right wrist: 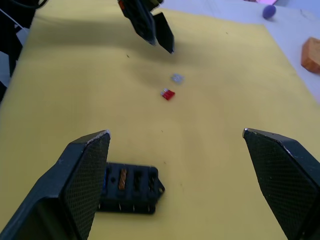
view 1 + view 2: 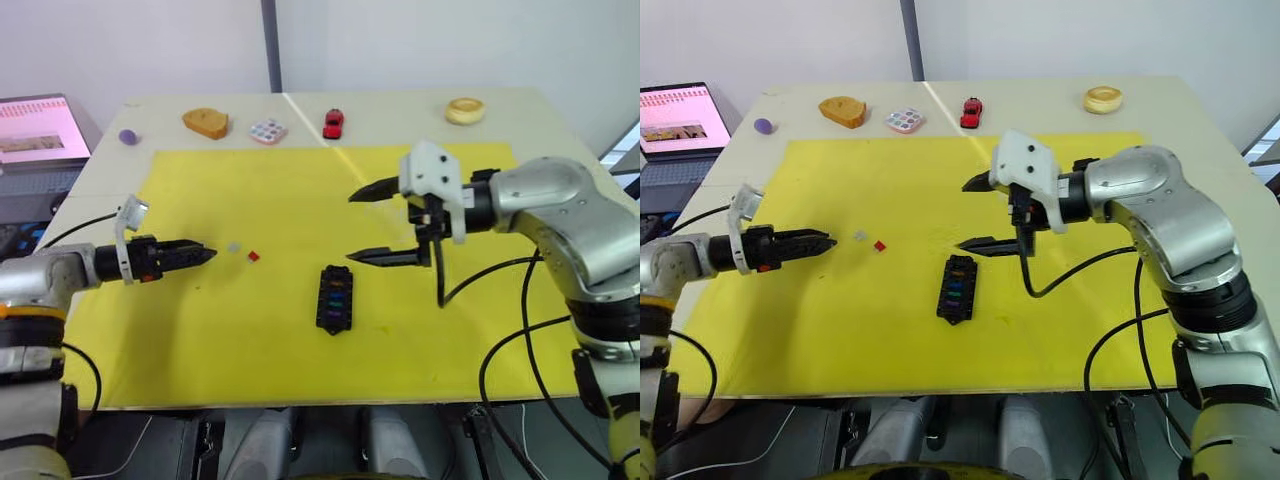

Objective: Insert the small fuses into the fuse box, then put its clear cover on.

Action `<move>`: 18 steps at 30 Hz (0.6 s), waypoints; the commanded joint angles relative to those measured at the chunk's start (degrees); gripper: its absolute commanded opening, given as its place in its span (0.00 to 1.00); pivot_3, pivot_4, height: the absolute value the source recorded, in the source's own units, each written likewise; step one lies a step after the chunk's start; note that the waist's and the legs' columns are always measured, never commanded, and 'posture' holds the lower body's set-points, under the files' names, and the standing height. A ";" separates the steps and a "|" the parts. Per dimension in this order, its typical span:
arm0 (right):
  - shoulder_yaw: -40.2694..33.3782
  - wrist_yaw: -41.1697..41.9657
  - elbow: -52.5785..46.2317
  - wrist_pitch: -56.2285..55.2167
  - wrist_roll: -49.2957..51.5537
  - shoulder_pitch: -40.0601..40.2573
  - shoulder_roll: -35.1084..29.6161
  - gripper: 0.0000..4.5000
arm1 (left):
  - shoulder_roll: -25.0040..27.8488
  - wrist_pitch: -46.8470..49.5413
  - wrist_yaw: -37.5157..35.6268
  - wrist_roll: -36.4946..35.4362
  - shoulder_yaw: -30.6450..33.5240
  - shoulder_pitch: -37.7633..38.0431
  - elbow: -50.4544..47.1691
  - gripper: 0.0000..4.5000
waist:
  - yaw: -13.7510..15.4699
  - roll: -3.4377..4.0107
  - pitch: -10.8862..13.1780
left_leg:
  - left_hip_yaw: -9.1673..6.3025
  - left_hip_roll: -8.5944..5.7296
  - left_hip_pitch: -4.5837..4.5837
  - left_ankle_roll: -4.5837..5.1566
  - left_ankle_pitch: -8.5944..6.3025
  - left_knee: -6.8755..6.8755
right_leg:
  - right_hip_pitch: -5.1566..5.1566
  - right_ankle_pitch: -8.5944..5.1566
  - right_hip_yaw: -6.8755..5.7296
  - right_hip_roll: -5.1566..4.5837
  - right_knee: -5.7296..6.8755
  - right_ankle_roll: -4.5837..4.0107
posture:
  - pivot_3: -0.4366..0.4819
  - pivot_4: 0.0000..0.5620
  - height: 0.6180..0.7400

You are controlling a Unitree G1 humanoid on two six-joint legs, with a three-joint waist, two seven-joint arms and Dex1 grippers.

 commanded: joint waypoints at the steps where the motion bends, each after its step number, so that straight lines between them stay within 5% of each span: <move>1: 0.91 -1.46 -3.09 0.35 0.24 -1.88 1.61 1.00 | -1.92 1.83 -0.87 1.46 -0.98 -5.38 7.14 0.72 | -0.04 -0.05 -0.03 | -0.01 0.00 0.00 0.00 0.00 0.01 | 0.01 0.00 -0.01 0.00 0.01 0.00 | 0.48 0.27 1.00; 18: -0.08 -4.94 -6.39 3.41 1.13 -0.25 0.76 1.00 | -8.39 -1.84 -4.88 10.81 -5.62 -11.13 21.33 0.72 | -0.28 -0.14 -0.06 | 0.03 -0.03 0.01 0.01 0.00 0.04 | 0.07 0.00 0.01 -0.01 0.08 0.01 | 0.48 0.27 1.00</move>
